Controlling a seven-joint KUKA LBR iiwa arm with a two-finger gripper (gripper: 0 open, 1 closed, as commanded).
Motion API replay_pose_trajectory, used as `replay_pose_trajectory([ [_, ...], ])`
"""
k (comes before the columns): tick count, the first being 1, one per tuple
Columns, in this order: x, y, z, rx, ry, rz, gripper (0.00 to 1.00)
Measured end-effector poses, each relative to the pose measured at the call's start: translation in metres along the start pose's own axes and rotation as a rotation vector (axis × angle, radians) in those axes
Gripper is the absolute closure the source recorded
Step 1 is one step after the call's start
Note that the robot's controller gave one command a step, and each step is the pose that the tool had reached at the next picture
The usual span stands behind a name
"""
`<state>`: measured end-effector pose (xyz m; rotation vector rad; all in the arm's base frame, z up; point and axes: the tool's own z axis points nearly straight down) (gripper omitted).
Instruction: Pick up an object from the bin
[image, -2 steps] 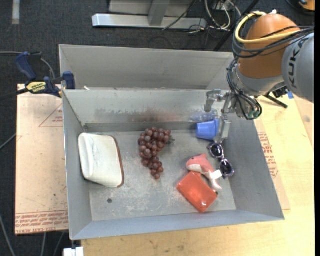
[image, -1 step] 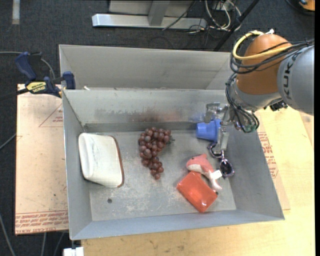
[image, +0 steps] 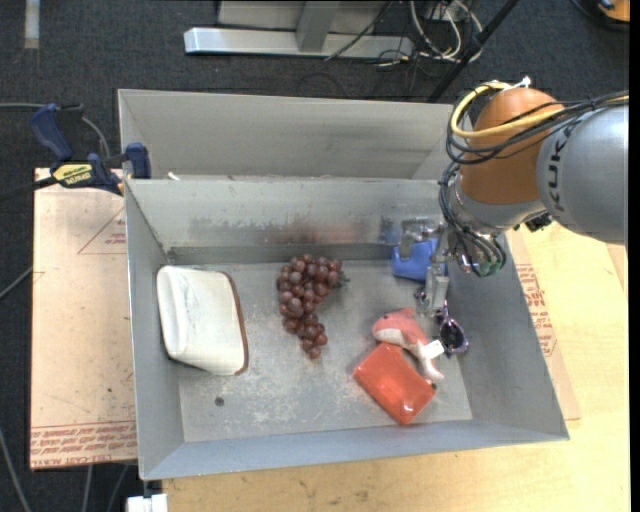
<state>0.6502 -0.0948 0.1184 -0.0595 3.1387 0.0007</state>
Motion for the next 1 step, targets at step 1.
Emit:
replay_pose_trajectory([
  [1, -0.0044, -0.0025, 0.0004, 0.000, -0.005, -0.086, 0.00],
])
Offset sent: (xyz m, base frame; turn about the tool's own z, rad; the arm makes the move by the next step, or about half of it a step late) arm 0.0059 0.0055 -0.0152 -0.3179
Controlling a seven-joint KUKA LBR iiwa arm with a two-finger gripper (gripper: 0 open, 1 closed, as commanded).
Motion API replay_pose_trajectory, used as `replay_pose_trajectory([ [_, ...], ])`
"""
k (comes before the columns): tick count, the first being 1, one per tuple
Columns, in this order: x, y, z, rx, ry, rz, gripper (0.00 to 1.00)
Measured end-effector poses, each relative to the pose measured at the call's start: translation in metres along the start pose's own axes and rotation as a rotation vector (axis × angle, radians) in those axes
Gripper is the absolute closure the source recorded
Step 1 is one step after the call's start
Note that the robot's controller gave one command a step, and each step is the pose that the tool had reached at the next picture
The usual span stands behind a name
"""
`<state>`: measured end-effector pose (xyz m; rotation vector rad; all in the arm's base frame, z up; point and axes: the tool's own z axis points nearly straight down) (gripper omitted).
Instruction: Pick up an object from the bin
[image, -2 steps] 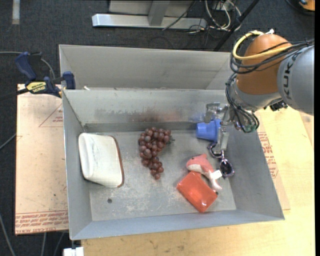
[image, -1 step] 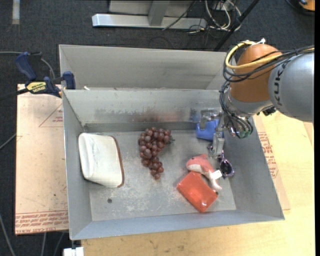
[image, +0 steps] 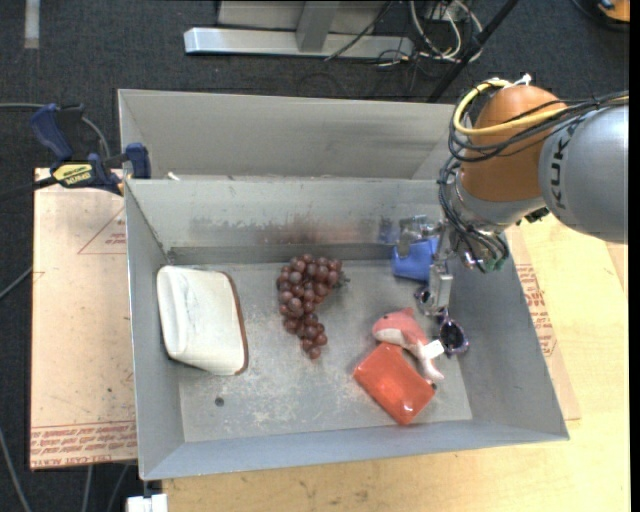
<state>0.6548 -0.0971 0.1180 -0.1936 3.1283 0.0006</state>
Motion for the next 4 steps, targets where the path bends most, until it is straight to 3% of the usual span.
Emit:
replay_pose_trajectory([
  [1, -0.002, 0.005, 0.009, 0.000, 0.000, -0.198, 0.00],
  [2, 0.000, 0.001, -0.002, -0.002, 0.000, -0.141, 0.00],
  [3, 0.021, -0.007, -0.017, -0.001, -0.001, -0.106, 0.00],
  [4, 0.025, 0.006, -0.016, -0.001, -0.003, -0.351, 0.00],
])
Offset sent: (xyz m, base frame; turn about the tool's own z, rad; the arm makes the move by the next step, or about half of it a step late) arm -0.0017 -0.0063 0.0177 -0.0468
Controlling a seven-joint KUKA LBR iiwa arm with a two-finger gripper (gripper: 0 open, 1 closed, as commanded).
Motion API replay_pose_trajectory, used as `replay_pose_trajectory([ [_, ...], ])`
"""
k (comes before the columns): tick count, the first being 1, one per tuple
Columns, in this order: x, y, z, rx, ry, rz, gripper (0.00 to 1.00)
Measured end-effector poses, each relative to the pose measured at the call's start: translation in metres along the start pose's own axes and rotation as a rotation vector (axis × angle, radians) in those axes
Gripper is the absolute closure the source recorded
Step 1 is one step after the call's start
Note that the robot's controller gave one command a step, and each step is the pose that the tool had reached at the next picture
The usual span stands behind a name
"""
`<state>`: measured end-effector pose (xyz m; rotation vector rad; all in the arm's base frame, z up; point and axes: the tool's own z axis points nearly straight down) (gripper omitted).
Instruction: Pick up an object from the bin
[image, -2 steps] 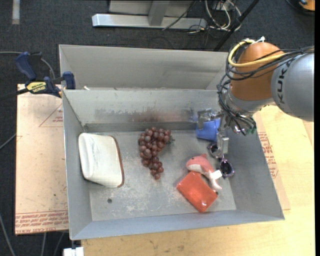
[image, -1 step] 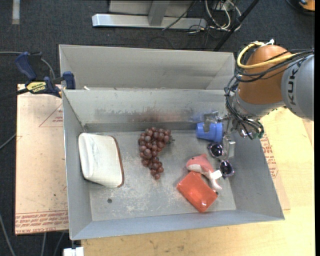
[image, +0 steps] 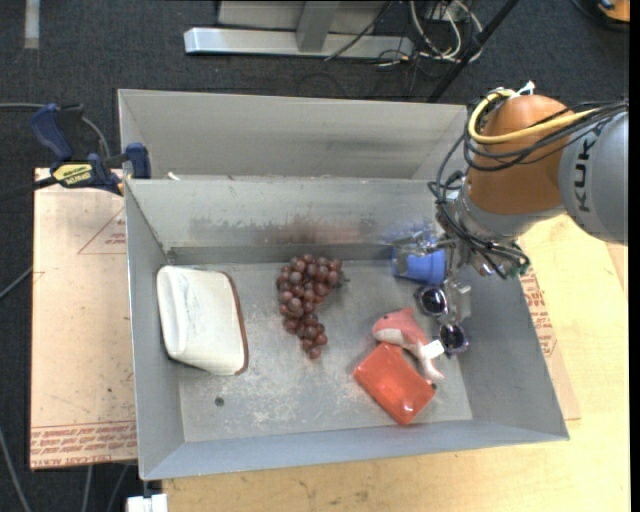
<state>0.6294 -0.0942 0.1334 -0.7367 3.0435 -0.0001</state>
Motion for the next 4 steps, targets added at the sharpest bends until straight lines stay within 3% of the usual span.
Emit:
replay_pose_trajectory([
  [1, 0.000, 0.019, 0.011, -0.001, -0.001, 0.001, 0.00],
  [2, 0.008, 0.020, 0.030, 0.000, -0.003, -0.194, 0.00],
  [3, 0.014, 0.032, 0.056, 0.000, -0.004, -0.285, 0.00],
  [4, 0.008, 0.040, 0.063, 0.001, -0.007, -0.431, 1.00],
])
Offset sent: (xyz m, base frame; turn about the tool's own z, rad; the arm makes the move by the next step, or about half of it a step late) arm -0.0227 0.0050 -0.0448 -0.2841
